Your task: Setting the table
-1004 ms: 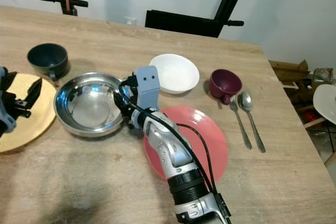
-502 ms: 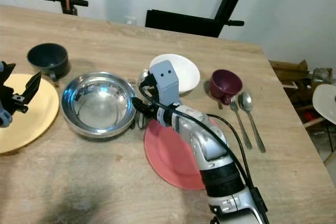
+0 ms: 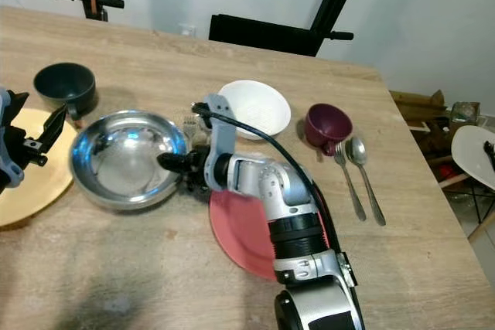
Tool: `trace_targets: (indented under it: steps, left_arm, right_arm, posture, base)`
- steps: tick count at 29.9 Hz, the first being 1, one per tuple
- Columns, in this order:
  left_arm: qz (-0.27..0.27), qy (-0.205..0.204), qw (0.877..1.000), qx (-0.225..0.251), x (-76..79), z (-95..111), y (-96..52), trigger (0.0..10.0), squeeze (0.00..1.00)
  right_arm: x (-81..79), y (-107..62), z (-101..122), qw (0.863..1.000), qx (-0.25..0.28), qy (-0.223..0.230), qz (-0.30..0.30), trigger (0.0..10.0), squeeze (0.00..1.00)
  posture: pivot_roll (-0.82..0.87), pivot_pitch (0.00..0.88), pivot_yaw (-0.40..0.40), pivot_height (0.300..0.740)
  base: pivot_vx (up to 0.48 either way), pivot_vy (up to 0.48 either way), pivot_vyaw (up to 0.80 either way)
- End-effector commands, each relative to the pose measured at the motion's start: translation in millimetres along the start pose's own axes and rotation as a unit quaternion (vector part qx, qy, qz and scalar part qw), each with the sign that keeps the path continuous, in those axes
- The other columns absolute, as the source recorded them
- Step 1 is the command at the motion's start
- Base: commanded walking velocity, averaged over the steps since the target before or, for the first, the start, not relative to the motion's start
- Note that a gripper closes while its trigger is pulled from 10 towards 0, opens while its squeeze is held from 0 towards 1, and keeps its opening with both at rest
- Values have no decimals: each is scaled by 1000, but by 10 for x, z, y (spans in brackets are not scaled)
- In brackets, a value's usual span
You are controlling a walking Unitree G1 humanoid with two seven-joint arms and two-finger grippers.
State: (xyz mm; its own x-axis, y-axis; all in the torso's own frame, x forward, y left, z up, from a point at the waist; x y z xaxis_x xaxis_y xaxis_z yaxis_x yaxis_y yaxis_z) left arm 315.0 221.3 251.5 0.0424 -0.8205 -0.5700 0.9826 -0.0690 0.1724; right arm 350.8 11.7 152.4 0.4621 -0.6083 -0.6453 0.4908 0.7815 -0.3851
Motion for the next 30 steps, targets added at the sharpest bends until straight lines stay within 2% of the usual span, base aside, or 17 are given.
trace_targets:
  steps: [1,4,5,6,7,8,9,11,13,14,18,23,24,30]
  left_arm:
    - [-4,-1,1000,1,47,22,-23,10000,0]
    - [-2,-3,1000,1,52,23,-28,10000,0]
    - [-1,-4,1000,0,56,21,-33,10000,0]
    - [-1,-5,1000,0,62,20,-37,10000,0]
    - [-1,-5,1000,-1,66,20,-40,10000,0]
    - [-1,-5,1000,-1,66,20,-40,10000,0]
    - [-1,-5,1000,-1,69,19,-42,10000,0]
    - [0,-5,1000,-1,67,20,-42,10000,0]
    - [2,-5,1000,-1,64,22,-43,10000,0]
    - [2,-5,1000,-1,64,22,-43,10000,0]
    - [-2,-6,1000,-2,92,22,-40,10000,0]
    - [-6,-4,1000,-1,114,25,-27,10000,0]
    - [-7,-5,1000,0,127,31,-14,10000,0]
    - [-13,-5,1000,1,147,36,0,10000,0]
  right_arm:
    - [206,-14,-157,999,-30,4,-36,10000,0]
    - [270,-14,-222,998,-43,8,-49,10000,0]
    - [288,-7,-273,997,-53,16,-52,9137,0]
    - [294,-3,-304,997,-60,23,-53,9137,0]
    - [292,3,-332,996,-66,26,-53,3765,0]
    - [292,3,-332,996,-66,26,-53,3765,0]
    - [285,9,-344,996,-68,30,-51,0,0]
    - [268,24,-275,997,-51,44,-47,0,0]
    - [217,39,-96,997,-6,67,-32,0,0]
    - [217,39,-96,997,-6,67,-32,0,0]
    - [73,30,170,994,58,97,6,0,0]
    - [-18,-9,298,990,95,102,26,0,0]
    - [-40,-32,349,987,117,107,32,0,0]
    - [-45,-51,367,983,142,111,30,0,0]
  posture:
    - [28,76,-136,740]
    - [27,80,-143,740]
    - [27,80,-143,740]
    - [27,83,-147,740]
    - [29,84,-148,740]
    - [29,84,-148,740]
    - [29,84,-148,740]
    - [29,84,-148,740]
    - [32,87,-151,740]
    - [32,87,-151,740]
    - [32,90,-139,740]
    - [30,91,-134,740]
    - [30,91,-134,740]
    - [28,91,-121,740]
  base:
    - [0,0,0]
    - [0,0,0]
    - [0,0,0]
    - [0,0,0]
    - [0,0,0]
    - [0,0,0]
    - [0,0,0]
    - [0,0,0]
    - [0,0,0]
    - [0,0,0]
    - [0,0,0]
    - [0,0,0]
    - [0,0,0]
    - [0,0,0]
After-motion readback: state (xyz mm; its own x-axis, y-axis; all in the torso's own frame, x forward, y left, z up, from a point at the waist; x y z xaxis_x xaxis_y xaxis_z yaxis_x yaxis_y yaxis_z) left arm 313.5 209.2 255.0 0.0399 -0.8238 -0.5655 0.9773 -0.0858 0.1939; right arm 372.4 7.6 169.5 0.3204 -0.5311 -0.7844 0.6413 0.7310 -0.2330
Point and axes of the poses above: a point about 5 cm out from each wrist's last joint towards the gripper, its own y axis pointing out of the wrist towards the gripper, its own z axis along the axis of the wrist's last joint, x = y × z, the point moved 6 cm from there along y, pointing out of the wrist towards the gripper, and after that the axes turned 15 degrees about y, right-handed, at the moved point
